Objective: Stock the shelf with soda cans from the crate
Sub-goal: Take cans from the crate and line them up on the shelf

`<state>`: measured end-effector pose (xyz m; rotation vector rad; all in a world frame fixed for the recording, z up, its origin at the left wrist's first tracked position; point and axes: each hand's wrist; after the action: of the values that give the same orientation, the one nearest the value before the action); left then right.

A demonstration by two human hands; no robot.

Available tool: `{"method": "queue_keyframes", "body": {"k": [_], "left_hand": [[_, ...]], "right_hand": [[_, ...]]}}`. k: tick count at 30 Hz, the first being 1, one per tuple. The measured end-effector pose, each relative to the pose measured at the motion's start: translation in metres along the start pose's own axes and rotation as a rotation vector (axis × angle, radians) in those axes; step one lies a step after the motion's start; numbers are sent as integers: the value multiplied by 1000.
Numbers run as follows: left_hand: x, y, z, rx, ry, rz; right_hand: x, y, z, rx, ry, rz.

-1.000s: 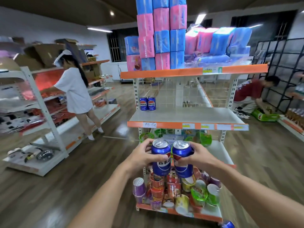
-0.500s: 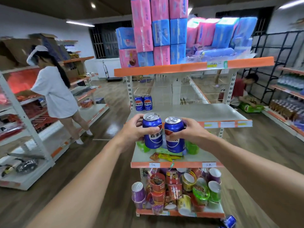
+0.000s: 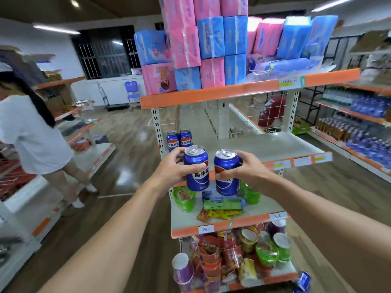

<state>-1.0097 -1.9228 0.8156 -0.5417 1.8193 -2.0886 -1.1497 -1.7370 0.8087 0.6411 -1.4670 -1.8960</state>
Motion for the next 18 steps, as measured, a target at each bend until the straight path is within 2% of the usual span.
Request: {"method": "queue_keyframes", "body": {"k": [4,18], "left_hand": [[28,13,7,-13,-21,9],[179,46,18,258,-91,-35]], "right_hand": [[23,-2,-1,1,-27,-15],[175,-22,30,-94,-57,-34]]}}
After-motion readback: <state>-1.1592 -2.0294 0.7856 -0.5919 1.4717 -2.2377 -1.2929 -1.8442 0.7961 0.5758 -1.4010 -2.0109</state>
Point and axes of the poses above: each hand's wrist, its own x-axis towards the middle knuckle, its own z-axis out of the back of the hand, y = z × x, and after that the axes turned 2 degrees about -z, right-handed
